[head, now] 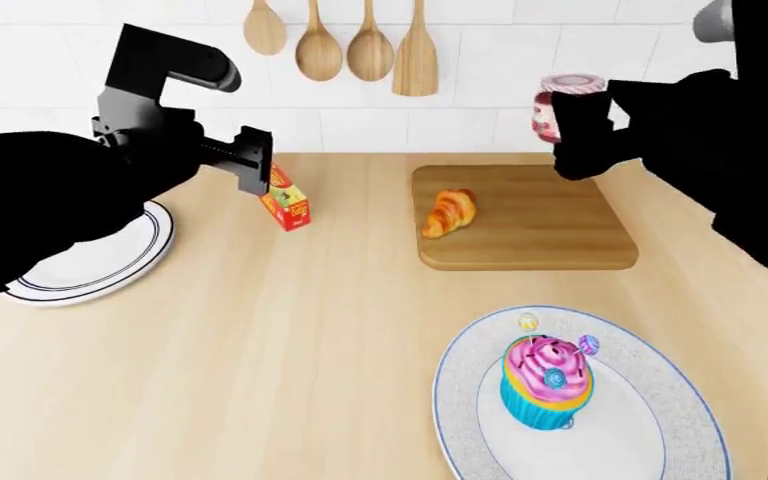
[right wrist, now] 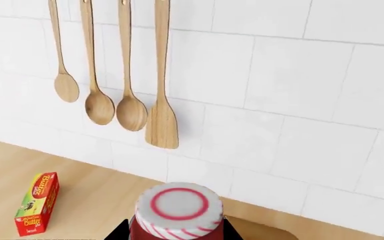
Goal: From the different types of pastries on the counter, select a croissant and place it on the cutting board. Then retrieve a jar of jam from the cabinet and place it alongside the croissant on the cutting board.
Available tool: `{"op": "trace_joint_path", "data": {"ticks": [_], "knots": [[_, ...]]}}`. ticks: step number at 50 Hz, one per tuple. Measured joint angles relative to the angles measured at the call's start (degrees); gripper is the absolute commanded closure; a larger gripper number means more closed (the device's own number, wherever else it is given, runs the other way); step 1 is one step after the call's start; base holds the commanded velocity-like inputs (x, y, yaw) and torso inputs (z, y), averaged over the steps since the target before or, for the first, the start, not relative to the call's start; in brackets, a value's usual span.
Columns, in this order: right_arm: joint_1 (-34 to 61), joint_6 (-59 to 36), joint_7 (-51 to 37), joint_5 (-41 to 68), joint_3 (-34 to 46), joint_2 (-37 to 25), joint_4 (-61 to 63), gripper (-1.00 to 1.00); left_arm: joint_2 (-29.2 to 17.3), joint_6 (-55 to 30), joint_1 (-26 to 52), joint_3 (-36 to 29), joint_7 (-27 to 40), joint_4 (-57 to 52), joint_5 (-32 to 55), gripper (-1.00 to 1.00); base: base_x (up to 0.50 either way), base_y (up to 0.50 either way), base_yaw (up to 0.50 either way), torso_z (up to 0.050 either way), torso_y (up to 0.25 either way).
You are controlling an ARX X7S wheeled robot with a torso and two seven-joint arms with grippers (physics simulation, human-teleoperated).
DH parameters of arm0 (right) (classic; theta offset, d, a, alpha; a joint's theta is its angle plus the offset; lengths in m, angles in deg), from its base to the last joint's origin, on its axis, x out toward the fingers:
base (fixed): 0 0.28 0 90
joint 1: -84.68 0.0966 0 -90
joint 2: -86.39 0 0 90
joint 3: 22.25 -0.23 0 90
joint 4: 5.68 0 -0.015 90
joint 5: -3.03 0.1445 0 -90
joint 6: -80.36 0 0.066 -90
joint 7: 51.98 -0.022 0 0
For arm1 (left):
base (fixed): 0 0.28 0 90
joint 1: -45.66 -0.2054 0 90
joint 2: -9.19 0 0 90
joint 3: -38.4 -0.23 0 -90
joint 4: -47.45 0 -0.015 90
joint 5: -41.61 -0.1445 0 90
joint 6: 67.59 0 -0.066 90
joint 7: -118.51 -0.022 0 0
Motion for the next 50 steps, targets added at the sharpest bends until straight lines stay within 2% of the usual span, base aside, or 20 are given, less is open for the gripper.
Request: {"op": "trace_joint_path", "data": {"ticks": [8,24,40,50], "knots": [[-5.3,1.2,-1.2,0.6,-2.3,0.8,2.3,1.0,0.2,0.1,-0.3,0.0,0.1,-0.1,0.0,-1.0,0.0,0.0,0.0,0.0,0.001],[-13.5,8.5,-0.7,-2.7,-0.5,0.1,2.5,1.0,0.4,0.1,-0.8,0.1,0.1,-0.1,0.0,-1.0,0.0,0.0,0.0,0.0,0.0],[-14.3,9.2,-0.9,-3.0,0.3,-0.8,3.5,1.0,0.5,0.2,-0.9,0.3,0.0,-0.2,-0.1,-1.0,0.0,0.0,0.0,0.0,0.001],[-12.3,15.7,0.9,-7.4,4.4,-0.1,-4.7,1.0,0.9,0.3,-1.1,0.3,-0.3,0.3,-0.3,-1.0,0.0,0.0,0.0,0.0,0.0]]}}
